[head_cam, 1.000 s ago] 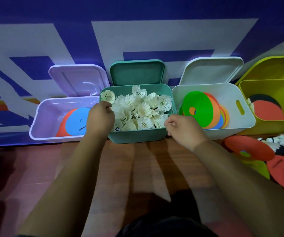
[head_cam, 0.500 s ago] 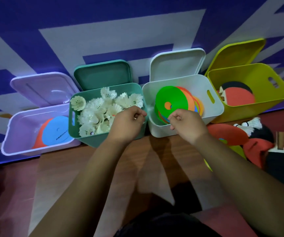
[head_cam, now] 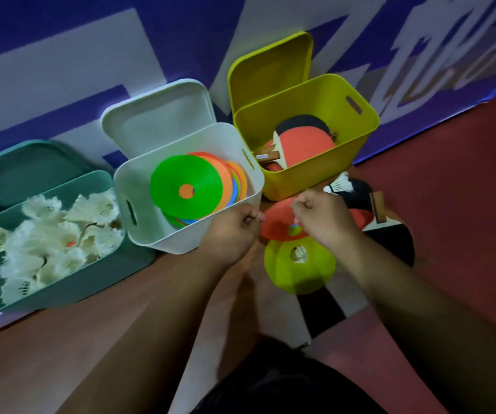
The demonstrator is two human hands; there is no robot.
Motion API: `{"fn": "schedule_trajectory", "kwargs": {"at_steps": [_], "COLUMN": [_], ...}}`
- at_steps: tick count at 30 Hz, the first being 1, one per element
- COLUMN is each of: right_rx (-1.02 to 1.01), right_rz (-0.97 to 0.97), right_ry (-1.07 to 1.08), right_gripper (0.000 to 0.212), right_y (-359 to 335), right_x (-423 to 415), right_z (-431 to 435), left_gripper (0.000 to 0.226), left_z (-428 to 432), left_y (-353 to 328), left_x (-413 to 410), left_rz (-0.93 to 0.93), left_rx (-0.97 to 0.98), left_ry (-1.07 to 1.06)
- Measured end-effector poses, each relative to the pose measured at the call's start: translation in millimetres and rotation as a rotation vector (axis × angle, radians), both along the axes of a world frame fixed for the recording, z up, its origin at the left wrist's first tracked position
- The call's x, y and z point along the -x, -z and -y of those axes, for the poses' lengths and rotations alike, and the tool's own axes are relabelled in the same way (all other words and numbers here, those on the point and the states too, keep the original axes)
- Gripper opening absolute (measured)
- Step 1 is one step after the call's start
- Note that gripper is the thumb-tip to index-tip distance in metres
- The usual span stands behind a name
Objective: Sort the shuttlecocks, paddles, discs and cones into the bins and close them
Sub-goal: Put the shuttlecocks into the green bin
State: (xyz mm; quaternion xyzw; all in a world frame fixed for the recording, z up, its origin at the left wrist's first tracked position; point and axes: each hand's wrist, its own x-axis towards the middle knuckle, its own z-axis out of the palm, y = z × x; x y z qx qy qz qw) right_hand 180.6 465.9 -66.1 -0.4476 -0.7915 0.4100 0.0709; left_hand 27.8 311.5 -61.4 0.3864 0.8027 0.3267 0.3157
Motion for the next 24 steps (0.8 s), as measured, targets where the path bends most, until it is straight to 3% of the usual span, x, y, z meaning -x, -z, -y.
{"fn": "schedule_trajectory", "kwargs": {"at_steps": [7, 10, 13, 18, 22, 24], "right_rx": [0.055, 0.167, 0.366, 0.537, 0.540, 0.529], "right_rz": [0.101, 0.045, -0.057, -0.049, 0.106, 0.152], "right_ry": [0.189, 0.315, 0.420, 0.387, 0.338, 0.332], "right_gripper": [0.021, 0.016, 0.016, 0.032, 0.018, 0.014], "right_y": [24.7, 33.8, 43.2, 64.2, 82.9, 87.5], "right_x": [-56.8, -69.8, -69.3, -52.0, -37.6, -34.8], "right_z": [-97.7, -127.2, -148.6, -167.2, -174.5, -174.2], "left_gripper": [0.017, 0.018, 0.038, 0.057, 0.065, 0.066], "left_z": [-99.7, -135.4, -163.2, -188.6, -195.1, -194.4], "left_y": [25.1, 37.7, 60.1, 78.9, 87.4, 96.2], "left_x": [-58.2, -76.4, -85.5, -95.8, -93.3, -89.3], "left_rz": [-0.092, -0.164, -0.231, -0.381, -0.389, -0.384], "left_rx": [0.077, 0.072, 0.221, 0.446, 0.570, 0.526], "left_ry": [0.158, 0.261, 0.342, 0.431, 0.451, 0.426]}}
